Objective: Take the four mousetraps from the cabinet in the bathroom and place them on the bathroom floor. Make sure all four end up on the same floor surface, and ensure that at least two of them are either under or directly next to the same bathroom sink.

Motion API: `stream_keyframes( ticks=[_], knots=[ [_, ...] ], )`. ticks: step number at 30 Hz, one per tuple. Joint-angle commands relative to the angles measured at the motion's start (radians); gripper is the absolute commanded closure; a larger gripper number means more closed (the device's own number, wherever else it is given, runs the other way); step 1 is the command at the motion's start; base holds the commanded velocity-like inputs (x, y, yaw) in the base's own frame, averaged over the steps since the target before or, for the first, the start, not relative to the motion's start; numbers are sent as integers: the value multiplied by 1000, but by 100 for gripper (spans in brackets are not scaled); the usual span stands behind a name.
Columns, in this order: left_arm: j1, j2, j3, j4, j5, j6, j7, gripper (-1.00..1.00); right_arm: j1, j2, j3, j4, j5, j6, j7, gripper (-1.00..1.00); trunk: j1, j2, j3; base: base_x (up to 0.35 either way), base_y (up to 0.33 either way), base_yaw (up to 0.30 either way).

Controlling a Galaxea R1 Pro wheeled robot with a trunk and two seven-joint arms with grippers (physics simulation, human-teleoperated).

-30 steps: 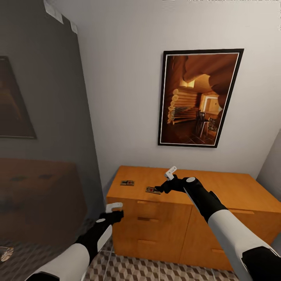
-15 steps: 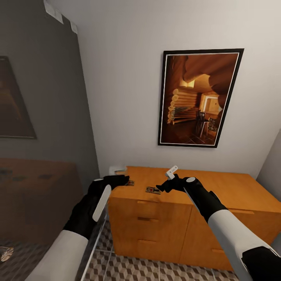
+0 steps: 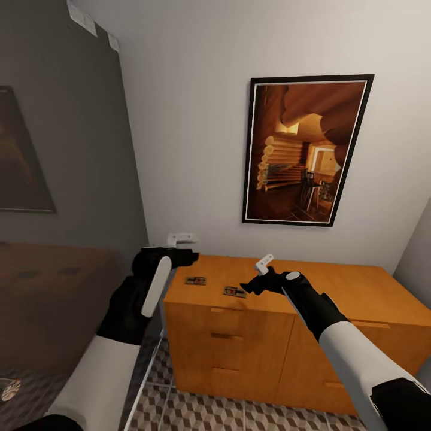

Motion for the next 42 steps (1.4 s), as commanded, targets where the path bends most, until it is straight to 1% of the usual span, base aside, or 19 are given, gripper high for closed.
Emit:
stream_keyframes(
  ticks=[1, 2, 3, 6, 10, 14, 15, 17, 25, 28, 36, 39, 42],
  knots=[
    [-12, 0, 0, 30, 1, 2, 4, -100, 0, 0, 0, 0, 0, 0, -5, -100, 0, 0, 0, 0, 0, 0],
    [-24, 0, 0, 60, 2, 4, 8, -100, 0, 0, 0, 0, 0, 0, -11, -100, 0, 0, 0, 0, 0, 0],
    [-45, 0, 0, 117, 4, 6, 12, -100, 0, 0, 0, 0, 0, 0, -25, -100, 0, 0, 0, 0, 0, 0],
    [-65, 0, 0, 180, 6, 7, 16, -100, 0, 0, 0, -1, 0, 0, -47, -100, 0, 0, 0, 0, 0, 0],
    [-77, 0, 6, 225, 7, 8, 19, -100, 0, 0, -1, -1, 0, 0, -73, -100, 0, 0, 0, 0, 0, 0],
    [-81, 0, 25, 255, 7, 9, 20, -100, 0, 0, -2, -1, 0, 0, -84, -100, 0, 0, 0, 0, 0, 0],
    [-83, 0, 36, 275, 7, 8, 20, -100, 0, 0, -3, -1, 1, 0, -87, -100, 0, 0, 0, 0, 0, 0],
    [-83, 0, 44, 294, 6, 7, 21, -100, 0, 0, -3, -1, 1, -1, -89, -100, 0, 0, 0, 0, 0, 0],
    [-77, 0, 55, 345, 6, 4, 23, -100, 0, 0, -3, -5, 6, -3, -92, -100, 0, 0, 0, 0, 0, 0],
    [-73, 0, 56, 367, 6, -1, 23, -100, 0, 0, -2, -11, 9, -22, -92, -100, 0, 0, 0, 0, 0, 0],
    [-71, 0, 57, 380, 6, -7, 22, -100, -1, 0, -3, -19, 9, -83, -95, -100, 0, 0, 0, 0, 0, 0],
    [-70, 0, 57, 381, 7, -9, 18, -100, -2, 0, -11, -37, 6, -92, -106, -100, 0, 0, 0, 0, 0, 0],
    [-70, 0, 57, 382, 7, -10, 17, -100, -3, 0, -31, -54, 4, -94, -116, -100, 0, 0, 0, 0, 0, 0]
  ],
)
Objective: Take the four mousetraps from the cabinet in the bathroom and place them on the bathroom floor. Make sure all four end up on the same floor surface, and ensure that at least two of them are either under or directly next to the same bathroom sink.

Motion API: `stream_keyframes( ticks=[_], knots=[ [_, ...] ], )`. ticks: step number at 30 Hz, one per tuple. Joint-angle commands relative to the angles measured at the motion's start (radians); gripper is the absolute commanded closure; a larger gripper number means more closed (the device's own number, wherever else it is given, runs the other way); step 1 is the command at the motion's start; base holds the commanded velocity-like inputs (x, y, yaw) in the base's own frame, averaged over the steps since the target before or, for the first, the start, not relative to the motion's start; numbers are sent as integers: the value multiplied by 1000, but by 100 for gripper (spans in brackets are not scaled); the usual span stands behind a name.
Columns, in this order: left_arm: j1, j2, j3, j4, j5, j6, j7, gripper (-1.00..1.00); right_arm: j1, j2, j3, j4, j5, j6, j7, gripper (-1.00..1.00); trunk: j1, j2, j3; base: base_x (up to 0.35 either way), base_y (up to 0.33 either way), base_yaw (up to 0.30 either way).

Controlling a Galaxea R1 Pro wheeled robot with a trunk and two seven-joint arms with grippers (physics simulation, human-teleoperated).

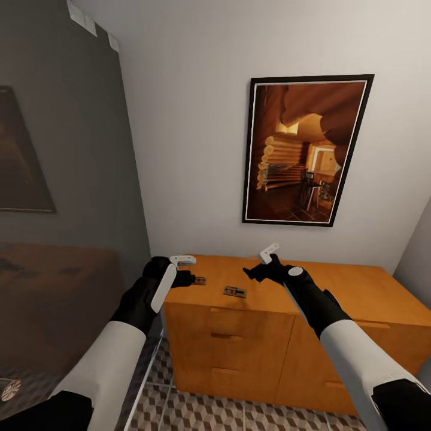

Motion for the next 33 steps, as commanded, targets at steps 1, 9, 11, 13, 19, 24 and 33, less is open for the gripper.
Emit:
stream_keyframes(
  ticks=[1, 9, 11, 13, 19, 24, 33],
  knots=[
    [0, 0, 0, 0, 0, 0, 0, -100, 0, 0, -9, -4, 0, 0, -3, -100, 0, 0, 0, 0, 0, 0],
    [0, 0, 0, 0, 2, -32, -2, -100, 0, 0, -98, -19, 0, -3, -26, -100, 0, 0, 0, 0, 0, 0],
    [1, 0, 0, 0, 1, -52, -1, -100, 0, 0, -121, -21, 1, -4, -31, -100, 0, 0, 0, 0, 0, 0],
    [1, 0, 0, 0, 1, -64, 0, -100, 0, 0, -130, -21, 1, -4, -32, -100, 0, 0, 0, 0, 0, 0],
    [1, 0, 0, -1, 1, -80, 2, -100, 0, 0, -141, -25, 4, -6, -33, -100, 0, 0, 0, 0, 0, 0],
    [1, 0, 0, -1, 3, -84, 5, -100, 0, 0, -144, -41, 5, -3, -32, -100, 0, 0, 0, 0, 0, 0],
    [1, 0, -1, -1, 3, -86, 6, -100, 0, 0, -144, -56, 6, 6, -23, -100, 0, 0, 0, 0, 0, 0]
  ],
)
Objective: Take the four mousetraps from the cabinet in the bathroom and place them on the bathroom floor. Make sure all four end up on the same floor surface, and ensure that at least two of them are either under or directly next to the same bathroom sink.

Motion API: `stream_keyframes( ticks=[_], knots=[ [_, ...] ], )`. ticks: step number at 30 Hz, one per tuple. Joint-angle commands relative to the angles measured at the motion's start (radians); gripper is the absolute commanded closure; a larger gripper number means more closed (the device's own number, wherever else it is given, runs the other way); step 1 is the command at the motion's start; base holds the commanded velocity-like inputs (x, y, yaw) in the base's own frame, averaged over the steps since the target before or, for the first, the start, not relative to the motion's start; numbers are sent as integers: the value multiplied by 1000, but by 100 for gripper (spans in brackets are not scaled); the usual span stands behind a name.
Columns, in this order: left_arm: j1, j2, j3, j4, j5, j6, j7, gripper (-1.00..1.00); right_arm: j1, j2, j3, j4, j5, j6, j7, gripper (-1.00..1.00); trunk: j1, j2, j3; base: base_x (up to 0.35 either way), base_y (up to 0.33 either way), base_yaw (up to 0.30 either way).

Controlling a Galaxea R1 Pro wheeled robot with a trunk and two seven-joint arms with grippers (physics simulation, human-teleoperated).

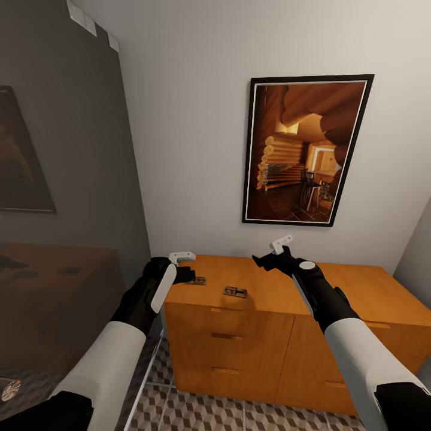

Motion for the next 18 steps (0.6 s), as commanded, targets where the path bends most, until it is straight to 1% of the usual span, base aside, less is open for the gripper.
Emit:
stream_keyframes(
  ticks=[1, 6, 9, 16, 17, 18],
  knots=[
    [0, 0, 0, 0, 0, 0, 0, -100, 0, 0, 1, 0, 0, 1, 1, -100, 0, 0, 0, 0, 0, 0],
    [1, 0, 0, 0, -1, 0, 1, -100, -1, 0, 7, -2, 8, 19, 17, -100, 0, 0, 0, 0, 0, 0],
    [1, 0, 0, 0, -2, 0, 1, -100, -2, 0, 31, -2, 33, 66, 52, -100, 0, 0, 0, 0, 0, 0],
    [1, 0, 0, 0, -4, 1, 1, -100, -8, 3, 94, -2, 116, 172, 133, -100, 0, 0, 0, 0, 0, 0],
    [1, 0, 0, 0, -4, 1, 2, -100, -11, 4, 104, -2, 142, 191, 145, -100, 0, 0, 0, 0, 0, 0],
    [1, 0, 0, 0, -5, 1, 3, -100, -14, 5, 108, -2, 154, 197, 149, -100, 0, 0, 0, 0, 0, 0]
  ],
)
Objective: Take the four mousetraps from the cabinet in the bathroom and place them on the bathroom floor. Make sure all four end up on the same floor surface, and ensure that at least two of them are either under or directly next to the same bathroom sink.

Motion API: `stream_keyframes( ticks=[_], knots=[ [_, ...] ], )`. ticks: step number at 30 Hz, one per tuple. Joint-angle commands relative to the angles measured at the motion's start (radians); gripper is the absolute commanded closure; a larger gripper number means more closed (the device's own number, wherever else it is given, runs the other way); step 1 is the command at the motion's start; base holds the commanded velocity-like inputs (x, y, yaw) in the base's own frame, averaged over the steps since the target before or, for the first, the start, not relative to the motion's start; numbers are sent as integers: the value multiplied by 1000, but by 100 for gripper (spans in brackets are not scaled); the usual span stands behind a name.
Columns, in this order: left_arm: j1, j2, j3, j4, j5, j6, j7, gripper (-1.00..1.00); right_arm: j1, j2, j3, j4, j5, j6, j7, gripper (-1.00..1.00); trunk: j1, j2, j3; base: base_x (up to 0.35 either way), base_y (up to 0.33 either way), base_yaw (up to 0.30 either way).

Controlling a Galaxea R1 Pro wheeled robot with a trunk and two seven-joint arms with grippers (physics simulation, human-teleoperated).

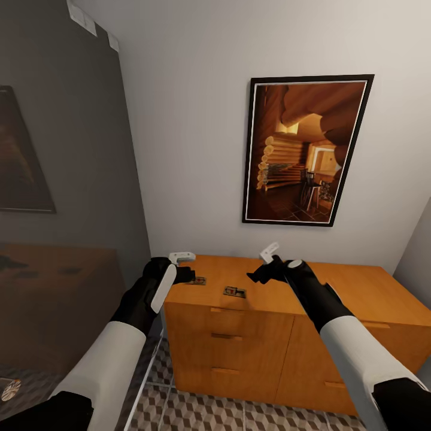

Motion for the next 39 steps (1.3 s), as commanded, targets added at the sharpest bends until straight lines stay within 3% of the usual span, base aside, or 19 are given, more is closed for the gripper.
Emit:
stream_keyframes(
  ticks=[1, 11, 18, 28, 32, 39],
  knots=[
    [0, 0, 0, 0, 0, 0, 0, -100, -3, 1, 3, 0, 11, 6, 3, -100, 0, 0, 0, 0, 0, 0],
    [0, 0, -3, 1, -5, 1, 2, -100, -48, 1, 20, 4, 54, 45, 17, -100, 0, 0, 0, 0, 0, 0],
    [0, 0, -2, 1, -4, 2, -3, -100, -53, 1, 51, 8, 55, 42, 22, -100, 0, 0, 0, 0, 0, 0],
    [0, 0, -2, 0, -1, 0, -9, -100, -54, 4, 64, 8, 50, 36, 34, -100, 0, 0, 0, 0, 0, 0],
    [0, 0, -2, 0, -1, 0, -10, -100, -54, 4, 66, 8, 48, 30, 96, -100, 0, 0, 0, 0, 0, 0],
    [0, 0, -2, 0, 0, -1, -10, -100, -54, 4, 67, 10, 56, -34, 275, -100, 0, 0, 0, 0, 0, 0]
  ],
)
